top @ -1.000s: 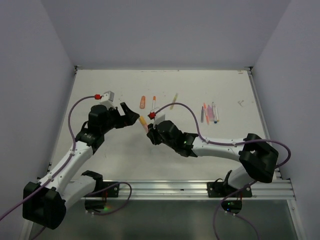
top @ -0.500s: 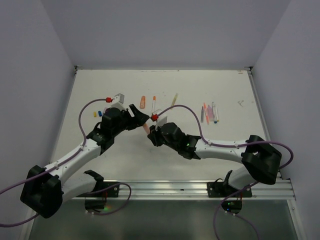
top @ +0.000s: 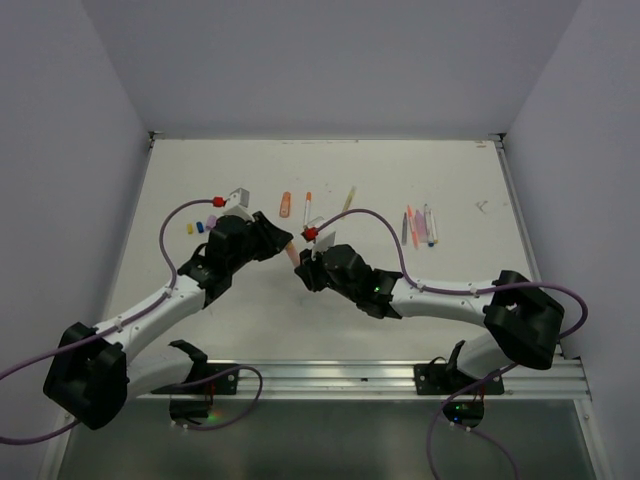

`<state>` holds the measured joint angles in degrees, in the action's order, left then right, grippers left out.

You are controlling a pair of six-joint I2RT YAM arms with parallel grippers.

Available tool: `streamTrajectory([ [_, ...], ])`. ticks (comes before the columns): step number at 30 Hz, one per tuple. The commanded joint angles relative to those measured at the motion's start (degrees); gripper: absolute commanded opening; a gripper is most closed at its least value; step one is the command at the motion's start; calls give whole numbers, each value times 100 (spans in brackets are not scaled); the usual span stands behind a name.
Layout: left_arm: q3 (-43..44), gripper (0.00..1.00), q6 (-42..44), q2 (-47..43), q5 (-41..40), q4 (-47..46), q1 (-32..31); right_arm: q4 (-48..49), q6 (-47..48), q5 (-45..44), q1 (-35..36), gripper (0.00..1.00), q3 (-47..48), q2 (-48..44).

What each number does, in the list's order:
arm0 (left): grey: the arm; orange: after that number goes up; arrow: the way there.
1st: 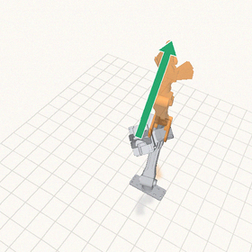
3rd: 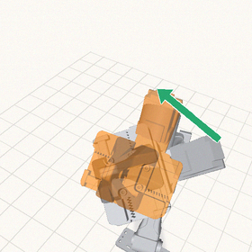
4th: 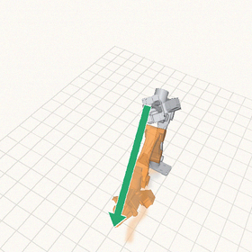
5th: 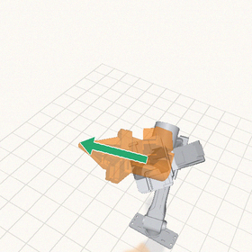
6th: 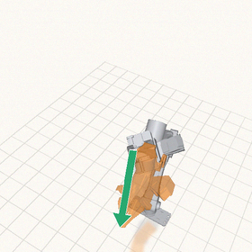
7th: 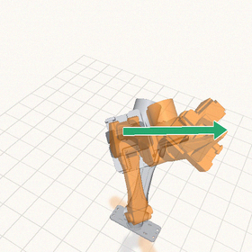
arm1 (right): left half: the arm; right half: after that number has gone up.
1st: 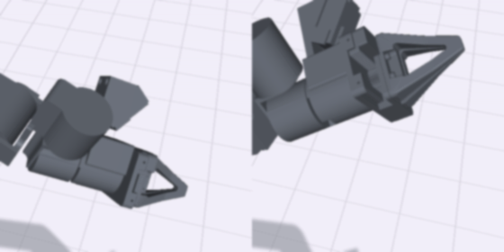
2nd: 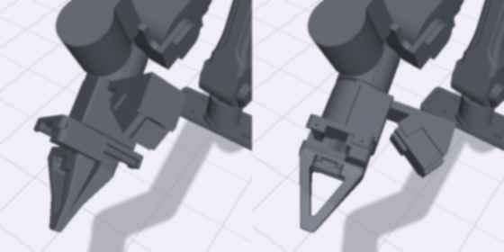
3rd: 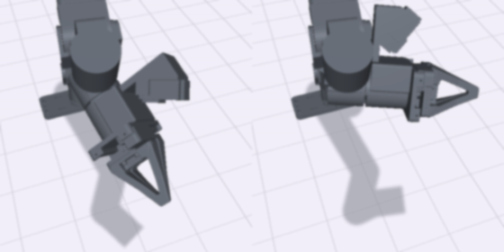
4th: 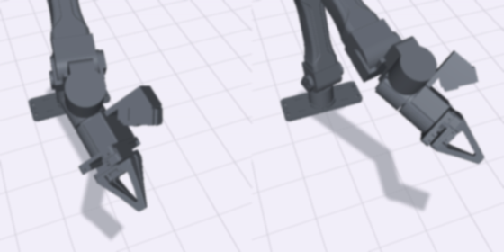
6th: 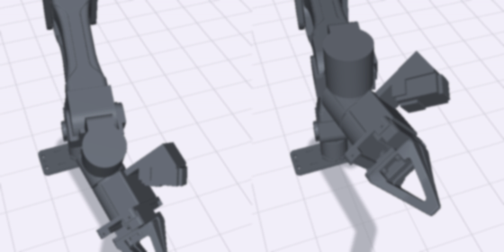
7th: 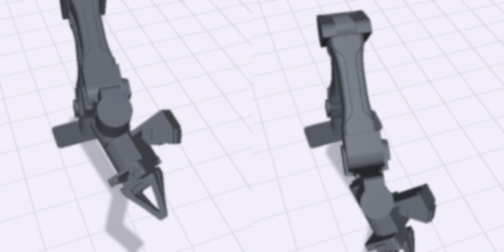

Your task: Open the pen caps

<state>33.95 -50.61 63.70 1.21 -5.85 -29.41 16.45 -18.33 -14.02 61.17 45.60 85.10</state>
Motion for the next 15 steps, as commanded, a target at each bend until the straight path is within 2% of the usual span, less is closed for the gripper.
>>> streamTrajectory([
  [1,50,31,-142,63,45,-417,-65,394,31,-30,27,1,-17,-195],
  [3,6,20,-151,72,81,-478,-82,394,22,-4,36,1,-17,-222],
  [7,6,1,102,11,221,-689,-91,316,13,136,18,14,-43,-388],
  [8,6,0,182,-24,248,-716,-83,280,74,171,27,24,-34,-432],
  [12,-3,0,806,-296,476,-979,-91,-45,242,636,-69,43,36,-678],
  [14,6,0,1245,-393,748,-1172,-83,-98,225,1189,-245,50,-25,-854],
  [15,15,0,1377,-472,845,-1269,-74,-107,207,1365,-324,58,-69,-1011],
])
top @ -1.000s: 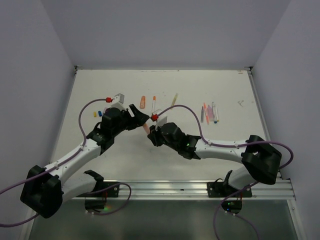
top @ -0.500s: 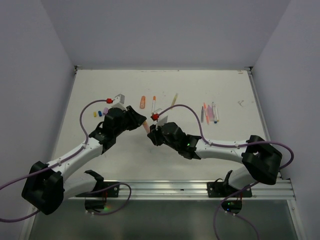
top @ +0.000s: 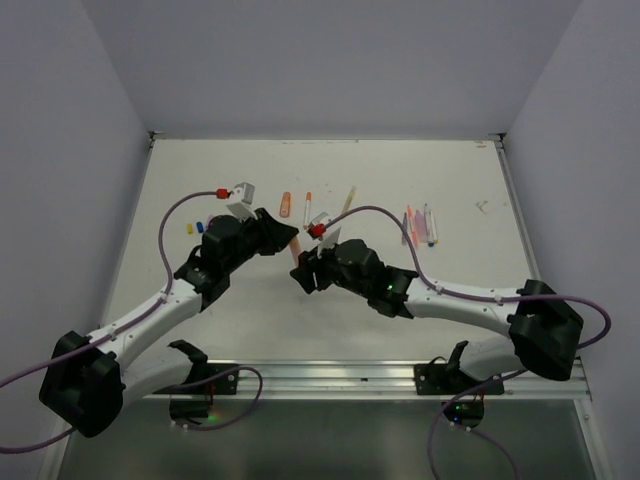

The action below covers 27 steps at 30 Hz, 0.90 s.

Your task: Open the pen caps

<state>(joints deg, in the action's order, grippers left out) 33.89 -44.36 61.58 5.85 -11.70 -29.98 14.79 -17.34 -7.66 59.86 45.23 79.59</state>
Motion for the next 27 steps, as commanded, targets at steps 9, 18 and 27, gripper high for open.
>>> streamTrajectory([
  [9,-102,0,1351,-577,1708,-1631,62,-283,205,2241,-931,74,-67,-1138],
  [18,-286,0,1079,-533,2930,-2721,62,-204,310,3025,-1204,71,-41,-1201],
  [27,-471,0,683,-472,3212,-3565,62,77,284,3455,-1318,54,-67,-1025],
])
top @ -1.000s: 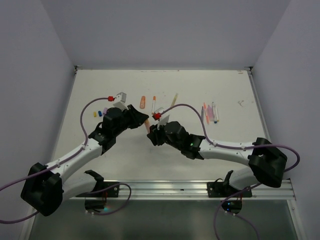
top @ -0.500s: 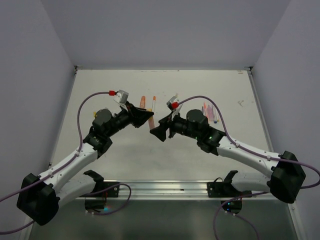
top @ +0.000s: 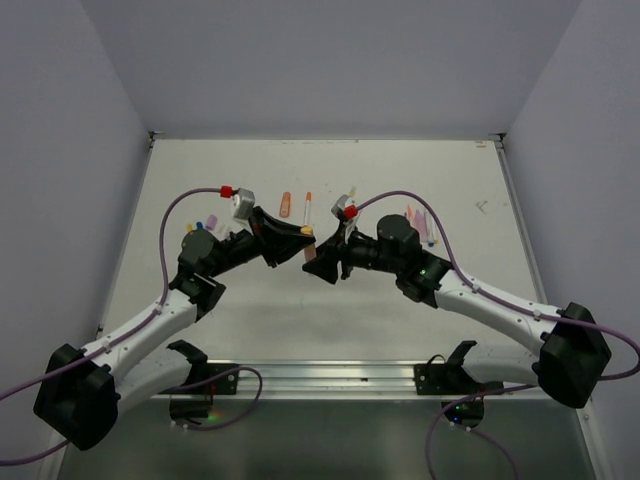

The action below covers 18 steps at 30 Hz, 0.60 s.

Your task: Open the pen caps

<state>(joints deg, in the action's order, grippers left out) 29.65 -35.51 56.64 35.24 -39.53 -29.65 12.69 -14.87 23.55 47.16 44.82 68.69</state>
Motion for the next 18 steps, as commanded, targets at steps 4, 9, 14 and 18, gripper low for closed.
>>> streamTrajectory([
  [4,-117,0,-483,128,351,-1258,29,489,11,510,-58,34,-78,215],
  [9,-144,0,-606,172,308,-1767,29,533,46,729,-75,0,-210,321],
  [14,-56,0,-607,163,-26,-2252,29,357,169,1037,-75,0,-245,575],
  [18,181,0,-361,268,-298,-2551,38,322,160,1397,-75,0,-359,839],
])
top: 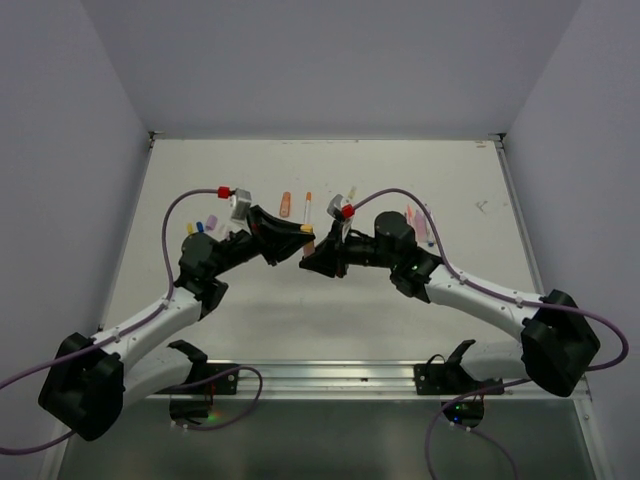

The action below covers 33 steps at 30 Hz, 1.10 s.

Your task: Open the pen caps

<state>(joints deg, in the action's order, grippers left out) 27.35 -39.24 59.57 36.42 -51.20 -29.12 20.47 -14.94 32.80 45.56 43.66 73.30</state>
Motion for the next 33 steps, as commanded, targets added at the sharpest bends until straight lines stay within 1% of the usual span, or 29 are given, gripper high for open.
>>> streamTrajectory([
  [1,550,0,65,-7,-443,-1419,-14,-439,158,517,85,0,-279,413],
  [4,867,0,293,116,-566,-1454,3,-316,27,693,85,0,-472,528],
  [7,1157,0,260,291,-584,-1656,56,-245,9,728,85,0,-683,554],
  [13,1535,0,-223,687,-593,-2403,319,-122,-44,860,85,0,-956,651],
  [17,1615,0,-592,863,-742,-2982,478,-78,-79,1044,85,0,-1008,782],
  [19,1676,0,-628,916,-742,-3045,539,-60,-79,1045,85,0,-1017,809],
  [21,1677,0,-655,907,-733,-2888,574,-87,-106,992,85,0,-1026,748],
  [22,1625,0,-655,855,-707,-2782,644,-113,-114,827,85,0,-1035,643],
  [24,1493,0,-646,776,-759,-2195,767,-288,-106,536,76,0,-1026,493],
  [25,1449,0,-602,714,-777,-1879,942,-385,-80,152,76,0,-1009,440],
  [26,1431,0,-524,618,-795,-1084,1022,-499,-71,-43,76,0,-948,309],
  [28,1518,0,-103,460,-1127,60,1259,-920,-79,-526,58,0,-860,194],
  [29,1562,0,143,328,-1294,1171,1304,-1079,-88,-964,23,0,-763,98],
  [30,1649,0,667,292,-1774,1783,1321,-1315,-97,-1203,14,0,-736,36],
  [31,1920,0,907,257,-2049,2407,1322,-1431,-167,-1458,-3,0,-701,-25],
  [32,2045,0,1127,309,-2278,3396,1322,-1536,-193,-1930,-29,0,-649,-87],
  [33,2298,0,1478,353,-2802,3850,1322,-1720,-211,-2100,-47,0,-631,-183],
])
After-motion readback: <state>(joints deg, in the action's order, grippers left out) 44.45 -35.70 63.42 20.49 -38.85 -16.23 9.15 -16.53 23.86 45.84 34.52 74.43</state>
